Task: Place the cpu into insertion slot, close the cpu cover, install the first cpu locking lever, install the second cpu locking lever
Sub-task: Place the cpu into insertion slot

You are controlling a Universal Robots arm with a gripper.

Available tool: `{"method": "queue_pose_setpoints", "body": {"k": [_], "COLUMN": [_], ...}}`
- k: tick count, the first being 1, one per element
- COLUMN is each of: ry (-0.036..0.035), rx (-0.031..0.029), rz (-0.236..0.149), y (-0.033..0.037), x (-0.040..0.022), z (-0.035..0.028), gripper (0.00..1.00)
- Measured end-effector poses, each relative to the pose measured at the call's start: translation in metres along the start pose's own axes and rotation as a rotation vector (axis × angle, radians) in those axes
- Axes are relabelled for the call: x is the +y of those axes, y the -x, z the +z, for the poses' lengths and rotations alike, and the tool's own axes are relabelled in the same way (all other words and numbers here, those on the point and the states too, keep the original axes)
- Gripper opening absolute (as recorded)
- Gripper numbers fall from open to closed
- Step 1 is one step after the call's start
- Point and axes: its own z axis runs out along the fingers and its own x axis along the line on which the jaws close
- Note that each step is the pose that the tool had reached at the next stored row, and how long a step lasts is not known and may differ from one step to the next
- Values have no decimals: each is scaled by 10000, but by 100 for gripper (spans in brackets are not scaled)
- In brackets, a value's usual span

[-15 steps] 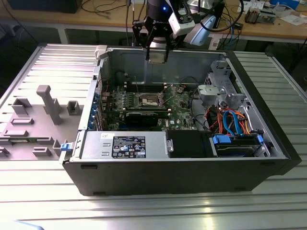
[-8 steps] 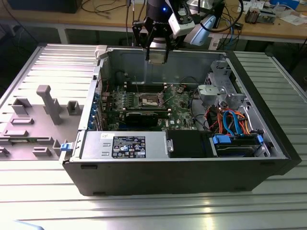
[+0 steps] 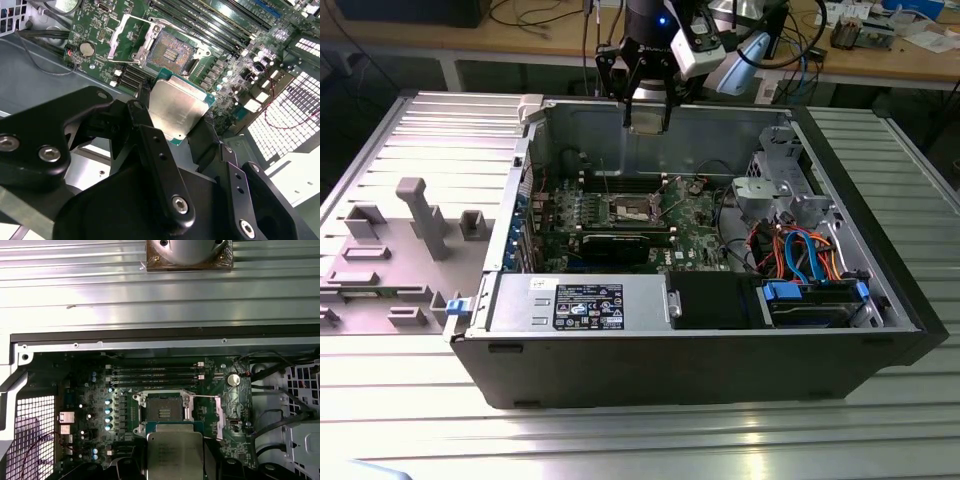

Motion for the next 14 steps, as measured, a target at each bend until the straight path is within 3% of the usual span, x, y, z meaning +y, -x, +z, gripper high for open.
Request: {"method": "queue_pose_setpoints", "body": {"k": [14], "ry": [0], "rx": [1], "rz": [0], "y": [-11], "x": [-5], "z": [79], "gripper": [55]}}
